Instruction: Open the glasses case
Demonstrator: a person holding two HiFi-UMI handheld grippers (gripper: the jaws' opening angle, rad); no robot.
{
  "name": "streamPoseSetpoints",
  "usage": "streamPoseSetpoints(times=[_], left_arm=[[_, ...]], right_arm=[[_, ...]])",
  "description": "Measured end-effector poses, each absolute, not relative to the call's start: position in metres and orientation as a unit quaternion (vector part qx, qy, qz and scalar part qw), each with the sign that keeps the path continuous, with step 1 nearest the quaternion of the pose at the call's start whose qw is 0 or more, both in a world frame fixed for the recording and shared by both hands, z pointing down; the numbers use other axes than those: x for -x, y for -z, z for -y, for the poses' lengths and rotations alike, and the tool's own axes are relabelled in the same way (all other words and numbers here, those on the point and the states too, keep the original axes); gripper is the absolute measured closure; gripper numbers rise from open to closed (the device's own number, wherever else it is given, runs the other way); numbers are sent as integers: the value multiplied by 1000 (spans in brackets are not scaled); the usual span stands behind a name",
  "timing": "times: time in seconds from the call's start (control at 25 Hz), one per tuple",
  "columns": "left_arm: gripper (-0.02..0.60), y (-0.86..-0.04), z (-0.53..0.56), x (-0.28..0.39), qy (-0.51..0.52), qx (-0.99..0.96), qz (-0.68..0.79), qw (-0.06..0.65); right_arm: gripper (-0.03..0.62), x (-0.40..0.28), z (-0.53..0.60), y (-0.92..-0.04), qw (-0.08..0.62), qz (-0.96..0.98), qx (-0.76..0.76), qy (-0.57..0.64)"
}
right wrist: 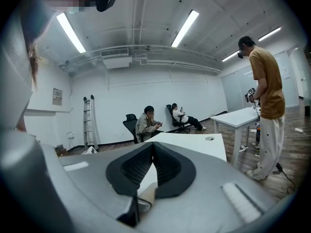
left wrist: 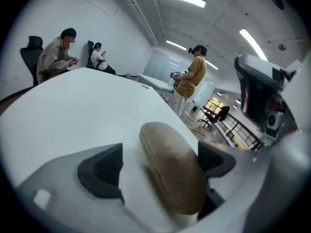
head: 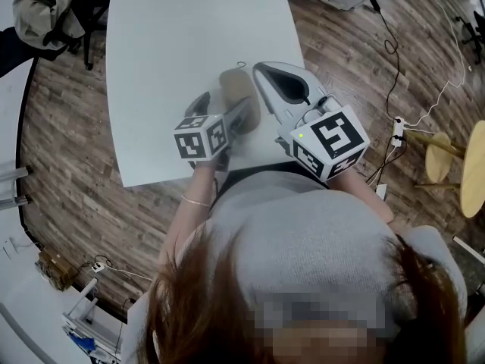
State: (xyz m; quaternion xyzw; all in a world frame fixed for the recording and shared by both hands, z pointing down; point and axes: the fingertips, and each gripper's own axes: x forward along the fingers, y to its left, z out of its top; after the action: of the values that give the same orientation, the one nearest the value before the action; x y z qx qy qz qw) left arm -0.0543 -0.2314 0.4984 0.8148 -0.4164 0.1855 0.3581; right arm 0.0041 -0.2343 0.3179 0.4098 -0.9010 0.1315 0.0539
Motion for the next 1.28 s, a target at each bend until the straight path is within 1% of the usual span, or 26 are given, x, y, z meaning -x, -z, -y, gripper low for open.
streamPoseSetpoints(times=[0.12,0.36,0.68,0.84,0.92,1.04,1.08,1.28], left_arm=[[86,-501,234,43,-185,-814,398,380],[54,-507,239,17,-205,-818,365,395],[50,-523,233,-31,-271,-824,305,394],[54,-525,234,-33,-298,-818,291,397],[61,-525,234,-37,-295,-820,286,398],[142,-521,234,-40,-272,-824,268,419],[160,-521,234,-40,-264,-823,265,427],[183,-517,234,-33,-247,-829,258,430]], right_arm=[[589,-4,234,-318,54,900,-411,-132],[589,-6,235,-319,48,898,-414,-139],[589,-13,234,-317,43,897,-417,-142],[589,-16,235,-318,40,895,-420,-146],[591,-22,234,-317,36,894,-422,-147],[589,-29,233,-315,30,893,-425,-145],[589,-30,233,-315,30,893,-425,-145],[589,-21,232,-313,33,895,-422,-143]])
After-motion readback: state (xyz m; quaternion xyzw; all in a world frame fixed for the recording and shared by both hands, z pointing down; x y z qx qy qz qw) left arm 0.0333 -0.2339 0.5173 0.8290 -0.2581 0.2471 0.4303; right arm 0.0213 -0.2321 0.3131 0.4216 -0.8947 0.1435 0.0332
